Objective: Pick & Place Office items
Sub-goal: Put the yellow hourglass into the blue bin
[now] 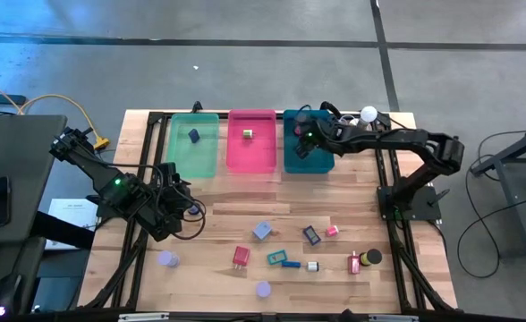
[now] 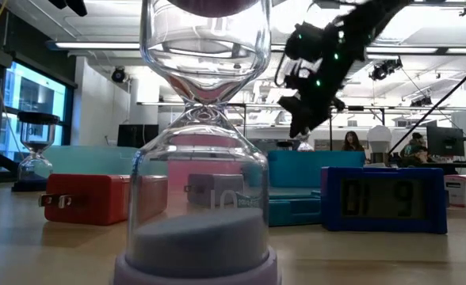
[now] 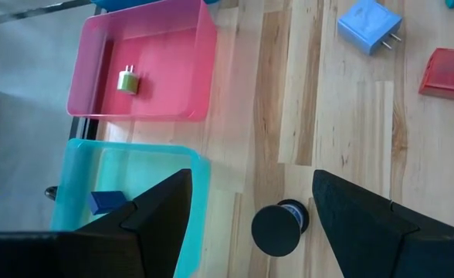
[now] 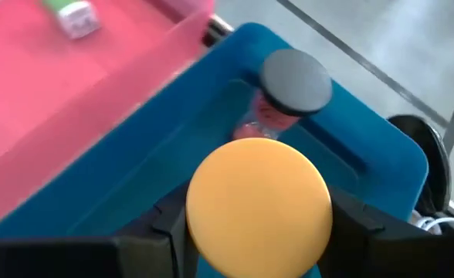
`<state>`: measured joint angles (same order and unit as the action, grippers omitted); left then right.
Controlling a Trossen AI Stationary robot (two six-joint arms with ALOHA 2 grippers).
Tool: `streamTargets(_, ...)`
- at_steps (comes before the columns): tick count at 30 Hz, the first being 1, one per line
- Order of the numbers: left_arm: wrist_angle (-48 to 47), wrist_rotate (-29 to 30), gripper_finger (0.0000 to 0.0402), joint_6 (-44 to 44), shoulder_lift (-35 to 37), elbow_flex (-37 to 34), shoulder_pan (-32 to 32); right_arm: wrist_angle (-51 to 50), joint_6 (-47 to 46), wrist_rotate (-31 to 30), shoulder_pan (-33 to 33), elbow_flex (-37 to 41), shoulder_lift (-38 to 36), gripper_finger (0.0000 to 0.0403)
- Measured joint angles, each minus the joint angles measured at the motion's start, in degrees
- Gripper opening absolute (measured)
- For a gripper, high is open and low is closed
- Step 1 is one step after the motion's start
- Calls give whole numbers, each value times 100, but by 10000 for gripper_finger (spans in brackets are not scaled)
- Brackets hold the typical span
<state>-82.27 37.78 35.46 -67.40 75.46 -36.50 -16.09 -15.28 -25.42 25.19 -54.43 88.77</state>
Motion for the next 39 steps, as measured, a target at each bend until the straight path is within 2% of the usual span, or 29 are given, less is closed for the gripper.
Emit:
streamTargets(10, 48, 2, 262, 17, 0, 0, 1, 1062, -314, 31, 461, 482, 0, 178)
streamTargets(33, 160, 0, 262, 13, 0, 0, 0, 1195, -1363, -565, 791, 489, 258, 178)
streamTargets(39, 159, 2, 262, 13, 0, -2, 0, 1252, -1456, -319, 868, 491, 563, 178)
